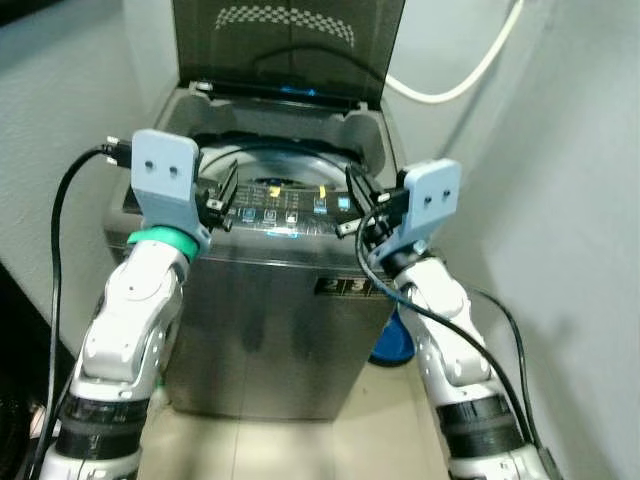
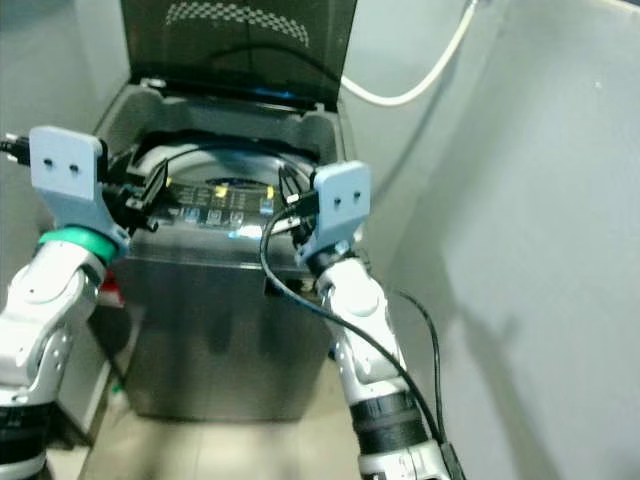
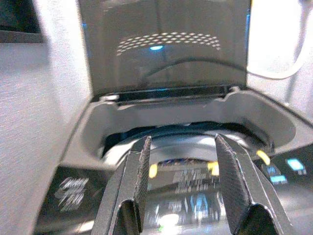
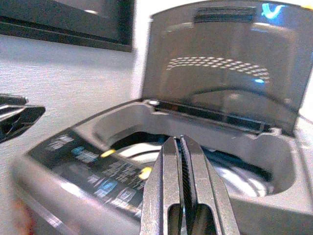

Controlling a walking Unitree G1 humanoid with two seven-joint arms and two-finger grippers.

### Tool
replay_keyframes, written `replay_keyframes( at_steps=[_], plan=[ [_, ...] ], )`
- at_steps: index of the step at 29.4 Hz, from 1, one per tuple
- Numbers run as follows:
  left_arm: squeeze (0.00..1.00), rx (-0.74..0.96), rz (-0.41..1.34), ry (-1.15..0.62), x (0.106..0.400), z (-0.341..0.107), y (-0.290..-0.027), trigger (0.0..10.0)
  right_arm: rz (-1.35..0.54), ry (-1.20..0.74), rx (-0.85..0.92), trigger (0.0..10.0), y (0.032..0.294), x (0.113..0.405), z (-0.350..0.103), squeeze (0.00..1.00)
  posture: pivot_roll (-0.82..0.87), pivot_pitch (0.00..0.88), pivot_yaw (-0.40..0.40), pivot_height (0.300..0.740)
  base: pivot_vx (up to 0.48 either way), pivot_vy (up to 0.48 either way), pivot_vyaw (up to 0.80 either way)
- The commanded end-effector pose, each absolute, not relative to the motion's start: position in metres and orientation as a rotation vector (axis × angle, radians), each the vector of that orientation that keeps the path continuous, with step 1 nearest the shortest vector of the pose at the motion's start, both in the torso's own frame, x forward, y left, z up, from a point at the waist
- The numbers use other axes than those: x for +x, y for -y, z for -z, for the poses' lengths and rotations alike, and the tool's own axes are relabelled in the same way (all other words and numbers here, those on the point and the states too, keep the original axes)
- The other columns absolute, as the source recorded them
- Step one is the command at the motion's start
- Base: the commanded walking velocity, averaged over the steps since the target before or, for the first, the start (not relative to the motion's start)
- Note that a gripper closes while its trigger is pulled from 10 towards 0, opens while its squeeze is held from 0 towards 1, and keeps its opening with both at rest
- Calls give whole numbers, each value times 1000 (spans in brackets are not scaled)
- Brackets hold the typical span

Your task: Clothes washing

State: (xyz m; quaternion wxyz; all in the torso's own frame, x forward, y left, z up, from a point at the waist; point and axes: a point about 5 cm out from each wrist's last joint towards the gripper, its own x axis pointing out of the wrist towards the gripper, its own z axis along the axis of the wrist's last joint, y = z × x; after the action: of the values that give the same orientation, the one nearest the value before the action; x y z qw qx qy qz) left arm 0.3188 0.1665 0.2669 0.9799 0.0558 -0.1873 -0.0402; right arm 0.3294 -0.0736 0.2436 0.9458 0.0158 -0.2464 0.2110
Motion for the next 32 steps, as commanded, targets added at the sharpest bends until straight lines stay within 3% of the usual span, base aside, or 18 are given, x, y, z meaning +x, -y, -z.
replay_keyframes(
  at_steps=[1,12,18,24,32],
  plan=[
    [0,113,97,373,319,-265,-163,10000,-412,495,24,10000,79,329,-241,0,169,0,-37,740,-382,0,0],
    [0,112,102,371,320,-264,-161,10000,-415,489,3,10000,79,329,-237,0,164,0,-36,740,-370,0,0],
    [0,120,124,321,322,-254,-157,10000,-415,448,-48,10000,80,332,-224,0,165,0,-39,740,0,0,448],
    [0,164,189,136,318,-198,-146,10000,-411,210,-157,10000,93,334,-155,0,166,0,-45,740,0,0,796],
    [0,195,289,-117,295,-114,-132,10000,-367,-142,-270,10000,124,306,-56,0,158,0,-42,740,0,0,788]
  ],
)
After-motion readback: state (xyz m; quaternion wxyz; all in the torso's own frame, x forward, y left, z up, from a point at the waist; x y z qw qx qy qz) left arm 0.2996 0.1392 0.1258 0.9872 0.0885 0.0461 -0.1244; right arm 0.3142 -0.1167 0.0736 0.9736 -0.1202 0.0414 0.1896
